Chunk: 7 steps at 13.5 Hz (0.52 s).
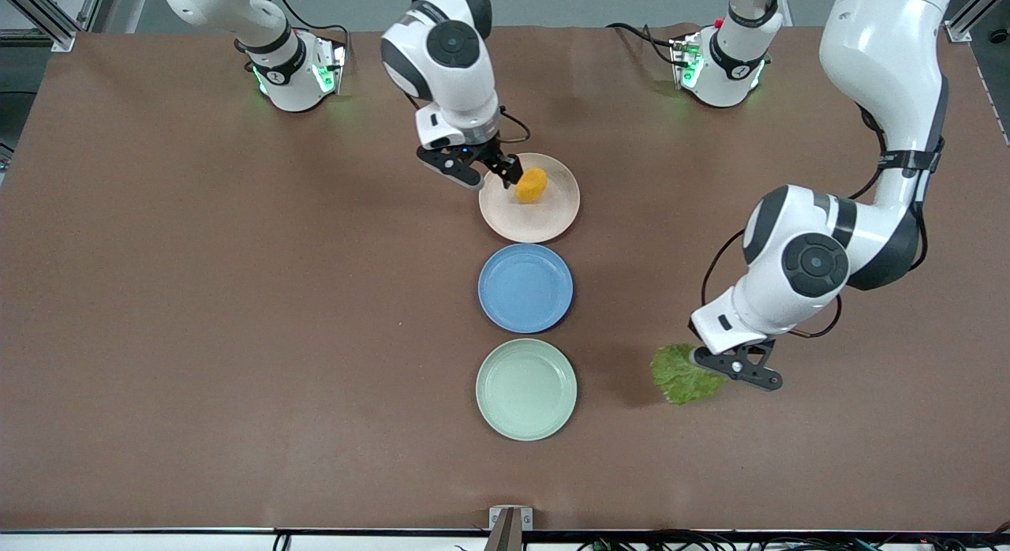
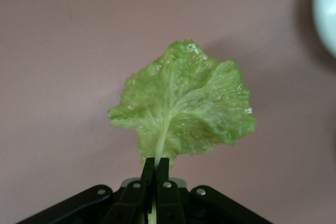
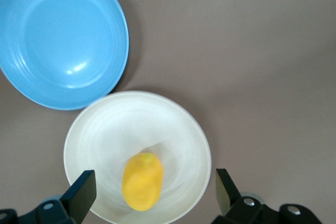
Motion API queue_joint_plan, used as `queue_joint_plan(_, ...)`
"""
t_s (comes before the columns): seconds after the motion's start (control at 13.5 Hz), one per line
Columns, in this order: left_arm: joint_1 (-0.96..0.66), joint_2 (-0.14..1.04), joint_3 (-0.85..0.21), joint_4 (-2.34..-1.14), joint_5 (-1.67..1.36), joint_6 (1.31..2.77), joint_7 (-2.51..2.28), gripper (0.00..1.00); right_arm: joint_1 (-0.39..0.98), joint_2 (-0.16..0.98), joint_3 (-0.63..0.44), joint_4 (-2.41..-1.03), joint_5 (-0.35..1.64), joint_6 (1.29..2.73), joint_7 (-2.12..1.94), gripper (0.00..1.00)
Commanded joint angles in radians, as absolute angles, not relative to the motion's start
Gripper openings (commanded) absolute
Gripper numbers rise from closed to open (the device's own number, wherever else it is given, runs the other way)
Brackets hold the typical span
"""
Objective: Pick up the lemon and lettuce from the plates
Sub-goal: 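Move the lettuce with the left gripper while the right gripper grasps the lemon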
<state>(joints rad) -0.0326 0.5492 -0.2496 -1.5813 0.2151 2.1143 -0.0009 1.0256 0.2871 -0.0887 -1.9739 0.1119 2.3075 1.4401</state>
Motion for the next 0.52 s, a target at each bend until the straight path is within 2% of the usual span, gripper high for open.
queue_joint_plan(0.0, 0.069, 0.476, -0.264, -1.770, 0.210, 2.154, -0.006, 0.04, 1.100, 0.403, -0.106, -1.928, 0.086, 2.370, 1.526, 1.00)
queue_joint_plan(0.22, 0.113, 0.428, -0.261, -1.952, 0.210, 2.284, -0.008, 0.05, 1.135, 0.485, -0.106, -1.870, 0.071, 2.372, 1.587, 1.00)
queue_joint_plan(0.44, 0.170, 0.430, -0.262, -1.993, 0.212, 2.290, -0.008, 0.13, 1.164, 0.554, -0.109, -1.823, 0.064, 2.375, 1.644, 1.00)
